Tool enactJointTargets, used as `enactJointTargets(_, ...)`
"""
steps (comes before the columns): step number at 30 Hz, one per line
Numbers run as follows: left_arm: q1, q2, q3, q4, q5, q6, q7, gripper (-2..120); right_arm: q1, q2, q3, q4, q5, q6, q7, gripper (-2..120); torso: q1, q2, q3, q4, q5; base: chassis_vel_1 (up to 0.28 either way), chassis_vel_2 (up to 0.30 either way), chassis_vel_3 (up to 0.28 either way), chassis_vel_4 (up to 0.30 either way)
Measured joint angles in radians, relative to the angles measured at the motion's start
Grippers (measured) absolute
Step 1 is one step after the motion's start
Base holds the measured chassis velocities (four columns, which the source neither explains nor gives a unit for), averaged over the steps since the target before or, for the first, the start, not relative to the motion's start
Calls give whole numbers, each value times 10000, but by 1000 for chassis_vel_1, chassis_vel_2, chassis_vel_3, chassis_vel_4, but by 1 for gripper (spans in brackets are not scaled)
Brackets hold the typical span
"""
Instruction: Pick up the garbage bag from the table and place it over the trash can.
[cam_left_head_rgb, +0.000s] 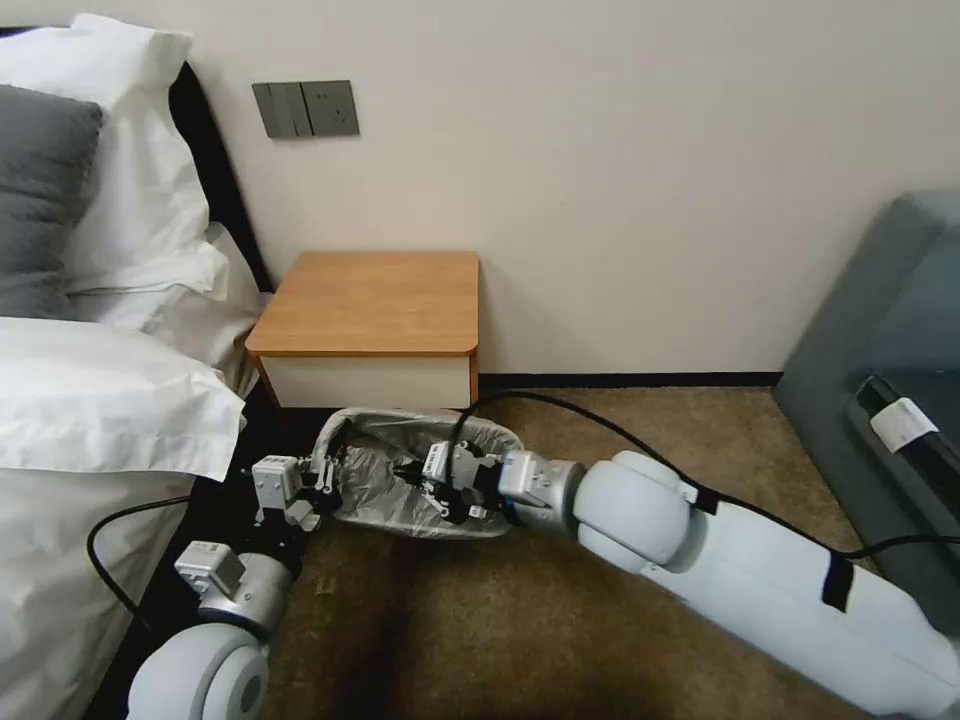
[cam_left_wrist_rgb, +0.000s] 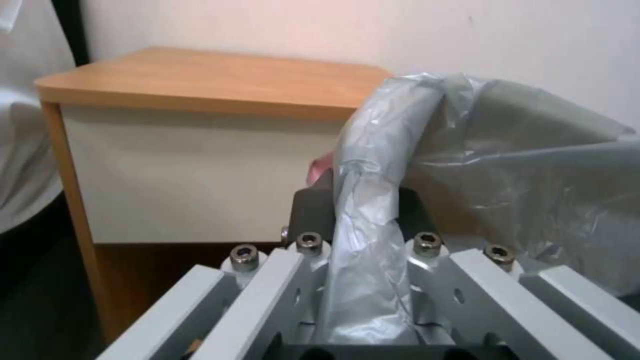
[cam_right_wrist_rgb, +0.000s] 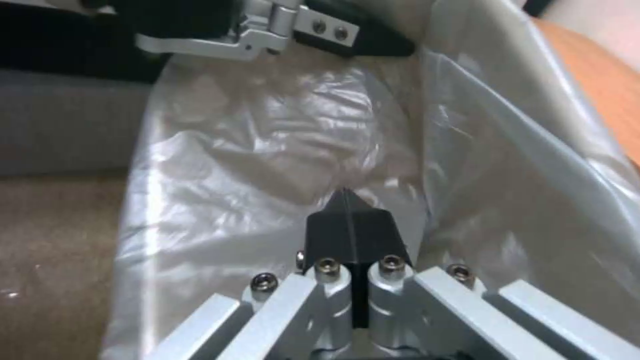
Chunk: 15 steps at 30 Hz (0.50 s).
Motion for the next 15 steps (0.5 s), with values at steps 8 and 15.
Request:
enactJointTargets(8,76,-83,0,-152,95,-14,185,8,68,347,-328,-311,-723,-391,165,0,0,0,0,-1,0,0,0,0,0)
enactJointTargets(15,181,-193,4,-289,188,-14,333,8,113,576,-543,-712,-949,-743,308,0,0,0,-1,-1,1,0,0,0,0)
